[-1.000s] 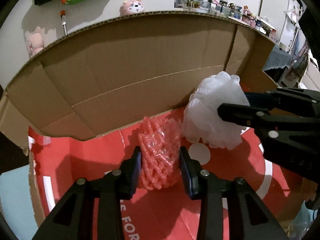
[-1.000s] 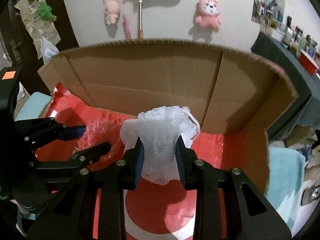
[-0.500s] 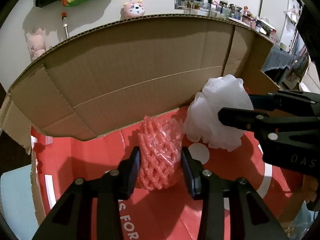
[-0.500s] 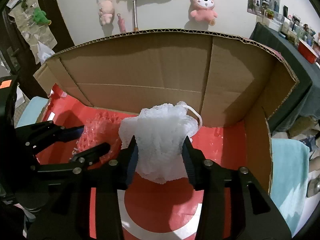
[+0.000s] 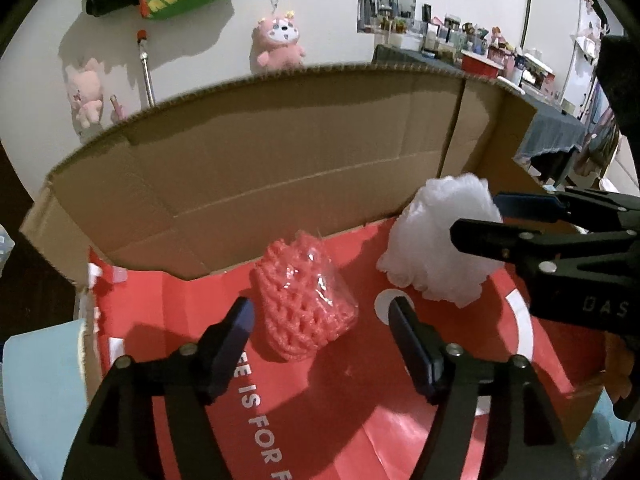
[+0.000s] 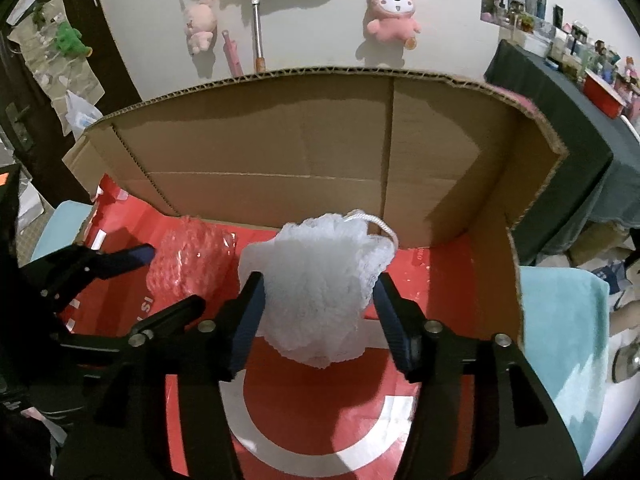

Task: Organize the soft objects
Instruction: 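Withdraw both tools from the box back toward the remaining items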

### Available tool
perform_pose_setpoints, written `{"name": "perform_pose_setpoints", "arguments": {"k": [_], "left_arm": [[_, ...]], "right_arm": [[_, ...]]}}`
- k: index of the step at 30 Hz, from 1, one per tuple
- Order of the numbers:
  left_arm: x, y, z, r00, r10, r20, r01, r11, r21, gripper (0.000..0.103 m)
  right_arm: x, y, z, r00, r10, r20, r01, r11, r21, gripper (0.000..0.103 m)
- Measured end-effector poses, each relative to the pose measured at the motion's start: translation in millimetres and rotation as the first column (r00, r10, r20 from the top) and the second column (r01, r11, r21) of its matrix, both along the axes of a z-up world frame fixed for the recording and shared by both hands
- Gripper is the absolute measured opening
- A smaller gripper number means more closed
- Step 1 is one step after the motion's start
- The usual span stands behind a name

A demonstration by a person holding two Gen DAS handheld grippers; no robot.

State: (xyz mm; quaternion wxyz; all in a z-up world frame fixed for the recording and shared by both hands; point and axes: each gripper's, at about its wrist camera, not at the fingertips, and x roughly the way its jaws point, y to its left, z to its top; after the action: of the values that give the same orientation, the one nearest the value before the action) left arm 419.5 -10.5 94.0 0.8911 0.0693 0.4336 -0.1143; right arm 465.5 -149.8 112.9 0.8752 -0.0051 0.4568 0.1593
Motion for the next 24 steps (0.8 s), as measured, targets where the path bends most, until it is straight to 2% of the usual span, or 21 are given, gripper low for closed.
{"name": "perform_pose_setpoints", "arguments": {"k": [2,7,11,17,19,21,22,24], "left_arm": [[-5.5,2.4,7.1,1.0,0.006,0.015,-0.006,1.0,-0.005,0.079],[-26.4,6.4,31.0,0.998,0.02,0.059,-0.019,1.0,-0.02,0.085],[-51.6,7.6,55.0,0.993,0.031,0.11,-0.027,0.999,-0.032,0.092],[-103.2,15.8,99.2,0.976,0.065,0.206,-0.048,0.995,-0.084,0.102],[-124.4,18.3,112.9,0.968,0.074,0.239,-0.05,0.993,-0.104,0.103],[-146.7,20.9,123.7,0.96,0.08,0.268,-0.048,0.991,-0.125,0.103],[-156.8,21.2,127.0,0.956,0.083,0.28,-0.047,0.99,-0.136,0.103],[-175.4,22.8,133.8,0.948,0.091,0.305,-0.048,0.988,-0.147,0.103]], "right_arm": [[-3.1,-0.8,4.4,1.0,-0.005,0.01,0.005,1.0,-0.007,0.062],[-17.6,-5.7,23.5,0.999,-0.014,0.031,0.014,1.0,0.001,0.062],[-38.3,-8.0,44.4,0.997,-0.02,0.07,0.02,1.0,0.002,0.072],[-83.9,-12.8,87.6,0.99,-0.031,0.137,0.03,1.0,0.005,0.075],[-104.3,-16.2,104.2,0.985,-0.03,0.168,0.028,0.999,0.015,0.076],[-122.8,-18.1,118.1,0.98,-0.03,0.199,0.027,0.999,0.019,0.081],[-135.1,-19.4,125.9,0.975,-0.029,0.219,0.024,0.999,0.025,0.088],[-156.6,-21.0,137.2,0.967,-0.025,0.254,0.016,0.999,0.035,0.091]]}}
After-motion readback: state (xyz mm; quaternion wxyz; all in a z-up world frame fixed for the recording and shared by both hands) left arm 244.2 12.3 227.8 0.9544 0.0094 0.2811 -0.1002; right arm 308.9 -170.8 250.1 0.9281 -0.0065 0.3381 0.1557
